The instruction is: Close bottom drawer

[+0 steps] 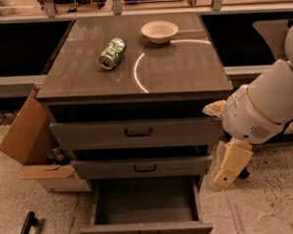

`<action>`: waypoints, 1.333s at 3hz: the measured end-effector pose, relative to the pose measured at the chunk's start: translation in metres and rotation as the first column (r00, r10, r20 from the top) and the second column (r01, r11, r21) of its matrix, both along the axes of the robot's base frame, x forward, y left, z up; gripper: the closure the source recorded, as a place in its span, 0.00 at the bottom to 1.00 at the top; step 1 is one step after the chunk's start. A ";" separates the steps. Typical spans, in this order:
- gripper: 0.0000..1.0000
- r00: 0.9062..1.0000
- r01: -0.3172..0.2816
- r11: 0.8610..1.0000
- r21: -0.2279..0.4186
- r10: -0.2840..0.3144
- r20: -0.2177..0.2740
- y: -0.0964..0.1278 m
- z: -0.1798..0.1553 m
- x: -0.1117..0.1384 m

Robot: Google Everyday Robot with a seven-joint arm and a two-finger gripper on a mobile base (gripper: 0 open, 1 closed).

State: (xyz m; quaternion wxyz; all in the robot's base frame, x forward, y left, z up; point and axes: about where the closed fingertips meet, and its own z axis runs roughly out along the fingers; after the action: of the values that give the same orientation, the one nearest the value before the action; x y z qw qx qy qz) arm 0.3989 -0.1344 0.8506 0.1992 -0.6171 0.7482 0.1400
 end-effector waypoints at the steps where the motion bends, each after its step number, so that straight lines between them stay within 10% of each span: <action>1: 0.00 1.000 0.000 1.000 -0.001 0.000 0.001 0.000 0.000 0.000; 4: 0.00 0.991 -0.124 0.984 0.130 0.129 -0.027 0.052 -0.120 -0.028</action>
Offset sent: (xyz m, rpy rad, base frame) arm -0.0156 0.0251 -0.0601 0.0800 -0.0525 0.0818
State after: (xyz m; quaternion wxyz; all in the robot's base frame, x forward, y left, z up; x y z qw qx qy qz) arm 0.3707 -0.0827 0.7307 0.2159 -0.6469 0.7003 0.2110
